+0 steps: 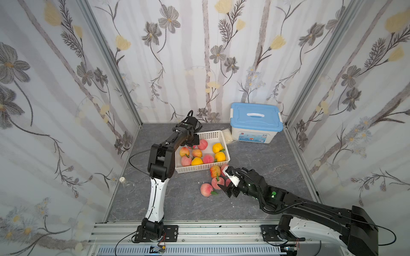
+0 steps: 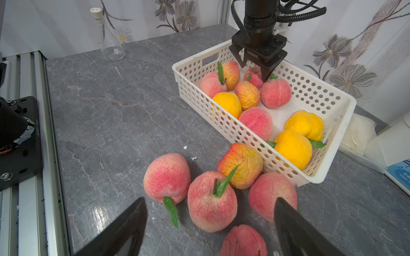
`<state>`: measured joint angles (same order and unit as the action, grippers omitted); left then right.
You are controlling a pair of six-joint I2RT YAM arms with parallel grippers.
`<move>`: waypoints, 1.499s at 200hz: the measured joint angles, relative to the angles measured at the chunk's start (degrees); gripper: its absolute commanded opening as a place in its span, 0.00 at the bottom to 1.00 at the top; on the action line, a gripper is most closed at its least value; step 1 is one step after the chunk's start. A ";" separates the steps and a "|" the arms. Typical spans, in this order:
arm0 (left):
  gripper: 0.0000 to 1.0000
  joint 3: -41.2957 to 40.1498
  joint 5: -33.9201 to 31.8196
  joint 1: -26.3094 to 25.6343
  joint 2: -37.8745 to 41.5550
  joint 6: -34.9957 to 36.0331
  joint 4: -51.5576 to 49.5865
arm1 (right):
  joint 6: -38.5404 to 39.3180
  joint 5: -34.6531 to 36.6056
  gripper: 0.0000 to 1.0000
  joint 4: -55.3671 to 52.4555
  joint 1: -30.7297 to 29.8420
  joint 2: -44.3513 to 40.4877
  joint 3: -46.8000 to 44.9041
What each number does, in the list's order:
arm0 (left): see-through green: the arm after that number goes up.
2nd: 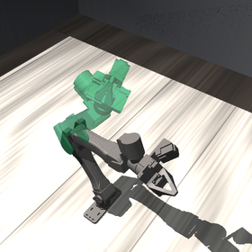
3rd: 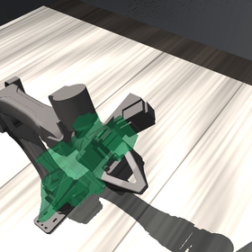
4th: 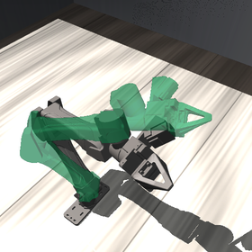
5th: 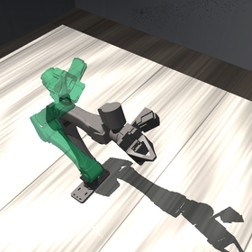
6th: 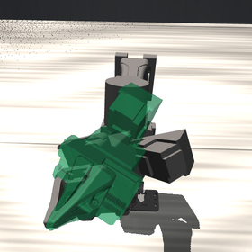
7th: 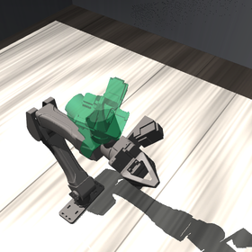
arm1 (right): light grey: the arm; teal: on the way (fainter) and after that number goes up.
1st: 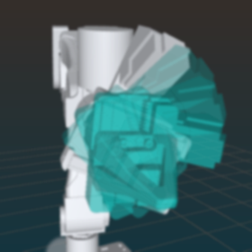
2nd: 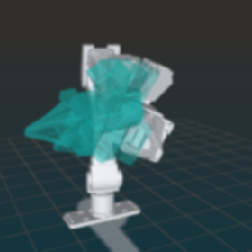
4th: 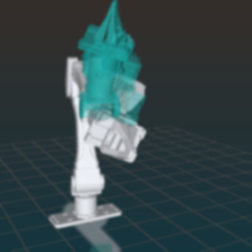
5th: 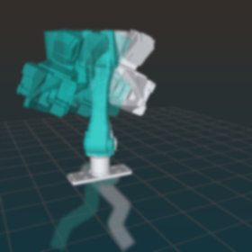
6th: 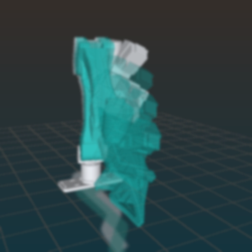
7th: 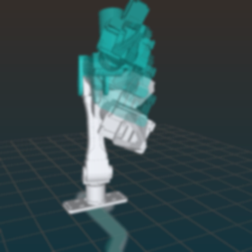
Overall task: Put the peaches into the basket
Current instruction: Place the peach in the basket.
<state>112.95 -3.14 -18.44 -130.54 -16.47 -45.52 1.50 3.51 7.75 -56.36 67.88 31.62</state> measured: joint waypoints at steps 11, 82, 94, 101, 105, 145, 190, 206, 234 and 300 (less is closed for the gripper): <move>0.81 0.00 0.00 0.00 0.46 0.00 -0.07 | 0.13 0.39 0.89 -0.17 -0.17 0.00 0.02; 0.82 -2.32 0.46 -0.02 5.92 0.00 -0.09 | 0.52 1.40 0.90 -0.17 -0.63 0.87 0.37; 0.82 -3.52 0.74 -0.13 7.17 0.02 0.02 | 0.52 1.44 0.90 -0.20 -0.81 1.29 0.57; 0.82 -4.35 1.03 -0.17 8.02 0.02 0.04 | 0.52 1.49 0.90 -0.20 -0.92 1.55 0.72; 0.82 -4.85 1.07 -0.22 8.52 0.04 0.15 | 0.52 1.60 0.90 -0.20 -0.98 1.68 0.79; 0.82 -9.84 2.82 -1.20 13.79 0.31 2.01 | 0.52 2.27 0.90 -0.15 -1.01 2.34 0.98; 0.82 -13.73 5.44 -2.29 19.37 1.66 3.87 | 0.52 3.32 0.90 0.13 -1.01 1.75 -0.04; 0.82 -15.65 6.75 -2.82 21.57 2.12 4.76 | 0.50 4.22 0.90 0.52 -1.01 0.96 -0.94; 0.83 -20.15 8.59 -3.72 26.12 2.95 6.21 | 0.52 5.18 0.90 1.88 -0.81 0.09 -2.62; 0.84 -34.29 12.92 -4.55 40.22 5.73 9.97 | -1.53 5.62 0.91 2.86 4.11 -1.29 -4.02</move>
<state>78.65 9.78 -22.98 -90.32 -10.74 -35.55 -0.03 9.13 10.61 -52.25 66.59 27.59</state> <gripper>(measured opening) 0.834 0.906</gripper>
